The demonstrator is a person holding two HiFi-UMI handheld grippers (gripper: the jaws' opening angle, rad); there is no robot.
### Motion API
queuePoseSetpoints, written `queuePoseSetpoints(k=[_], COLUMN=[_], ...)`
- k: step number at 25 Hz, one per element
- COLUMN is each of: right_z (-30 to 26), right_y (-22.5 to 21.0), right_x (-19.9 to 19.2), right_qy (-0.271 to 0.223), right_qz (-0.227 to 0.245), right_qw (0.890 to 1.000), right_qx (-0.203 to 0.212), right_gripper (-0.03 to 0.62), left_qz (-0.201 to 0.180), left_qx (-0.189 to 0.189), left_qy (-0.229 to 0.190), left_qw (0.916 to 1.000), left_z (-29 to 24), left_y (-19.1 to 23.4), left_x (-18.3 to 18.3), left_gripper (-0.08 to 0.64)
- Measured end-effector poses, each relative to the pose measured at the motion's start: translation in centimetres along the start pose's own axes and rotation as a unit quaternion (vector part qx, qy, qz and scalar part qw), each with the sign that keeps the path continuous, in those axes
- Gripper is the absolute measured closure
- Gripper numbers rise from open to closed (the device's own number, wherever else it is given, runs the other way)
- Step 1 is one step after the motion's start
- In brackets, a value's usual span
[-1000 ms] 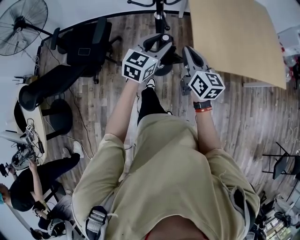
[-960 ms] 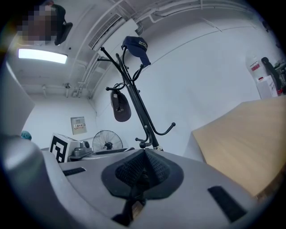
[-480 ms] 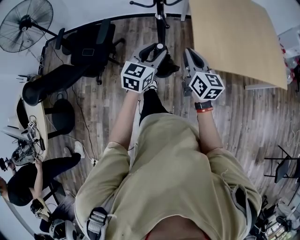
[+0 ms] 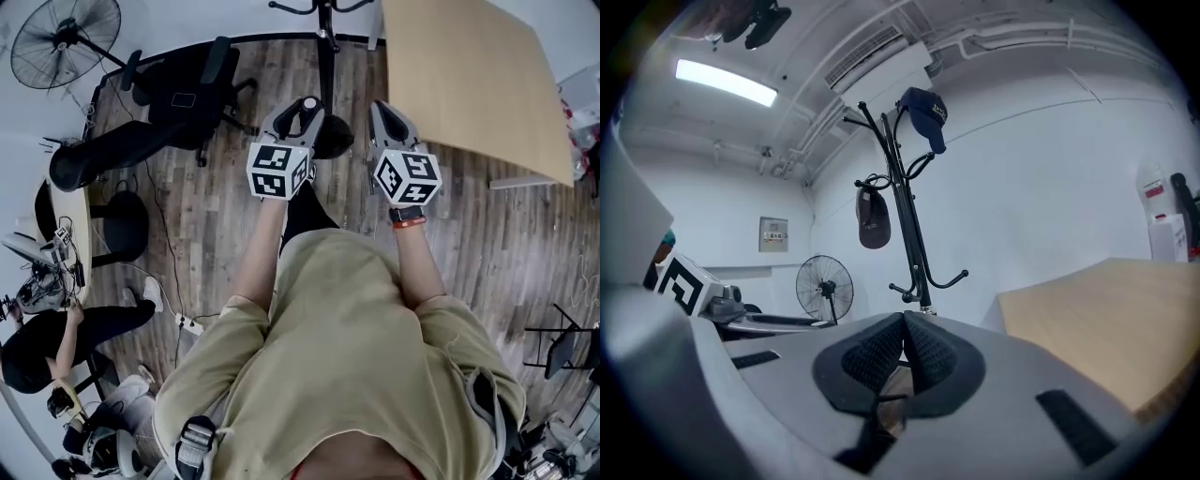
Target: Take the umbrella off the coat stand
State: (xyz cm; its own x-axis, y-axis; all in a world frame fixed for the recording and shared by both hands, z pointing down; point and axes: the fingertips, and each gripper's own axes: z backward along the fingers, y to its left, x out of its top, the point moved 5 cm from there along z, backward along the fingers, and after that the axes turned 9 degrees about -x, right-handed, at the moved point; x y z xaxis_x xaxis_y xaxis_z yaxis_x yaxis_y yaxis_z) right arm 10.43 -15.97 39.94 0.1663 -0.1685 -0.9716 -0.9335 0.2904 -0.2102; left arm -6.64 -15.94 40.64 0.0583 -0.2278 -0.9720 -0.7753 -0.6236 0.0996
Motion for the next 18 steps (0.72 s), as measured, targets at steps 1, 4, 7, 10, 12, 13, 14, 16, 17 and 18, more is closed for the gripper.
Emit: queuePoseSetpoints(k=[1, 4, 7, 10, 12, 13, 14, 16, 17, 18], right_z=[0.4, 1.5, 2.5, 3.1, 3.3, 3.4, 3.5, 3.7, 3.8, 3.9], right_y=[0.0, -0.3, -0.6, -0.8, -1.0, -1.1, -1.2, -1.4, -1.4, -1.4], right_x=[0.1, 0.1, 0.1, -0.1, 0.0, 0.1, 0.1, 0.0, -0.1, -0.2], right_qy=[-0.002, -0.008, -0.006, 0.000, 0.001, 0.001, 0.001, 0.000, 0.000, 0.001], right_qz=[0.007, 0.024, 0.038, 0.047, 0.044, 0.042, 0.039, 0.034, 0.032, 0.030], right_qw=[1.000, 1.000, 0.999, 0.999, 0.999, 0.999, 0.999, 0.999, 0.999, 0.999], right_qx=[-0.002, -0.010, -0.011, -0.011, -0.011, -0.011, -0.010, -0.010, -0.010, -0.010], right_gripper=[0.577, 0.577, 0.577, 0.577, 0.577, 0.577, 0.577, 0.577, 0.577, 0.577], left_qz=[0.003, 0.015, 0.020, 0.017, 0.015, 0.015, 0.015, 0.014, 0.014, 0.013], left_qx=[0.010, 0.037, 0.056, 0.064, 0.067, 0.067, 0.067, 0.064, 0.062, 0.060], left_qy=[-0.004, -0.019, -0.033, -0.035, -0.034, -0.034, -0.033, -0.031, -0.030, -0.028], left_qw=[0.9999, 0.9990, 0.9977, 0.9972, 0.9971, 0.9971, 0.9971, 0.9974, 0.9975, 0.9977], left_z=[0.4, 1.6, 2.5, 2.9, 2.9, 2.9, 2.9, 2.8, 2.8, 2.8], left_y=[-0.3, -1.2, -2.2, -3.2, -3.6, -3.8, -3.9, -4.2, -4.4, -4.4], left_x=[-0.1, -0.1, 0.2, 0.5, 0.7, 0.8, 0.8, 0.6, 0.6, 0.5], left_gripper=[0.374, 0.374, 0.374, 0.374, 0.374, 0.374, 0.374, 0.374, 0.374, 0.374])
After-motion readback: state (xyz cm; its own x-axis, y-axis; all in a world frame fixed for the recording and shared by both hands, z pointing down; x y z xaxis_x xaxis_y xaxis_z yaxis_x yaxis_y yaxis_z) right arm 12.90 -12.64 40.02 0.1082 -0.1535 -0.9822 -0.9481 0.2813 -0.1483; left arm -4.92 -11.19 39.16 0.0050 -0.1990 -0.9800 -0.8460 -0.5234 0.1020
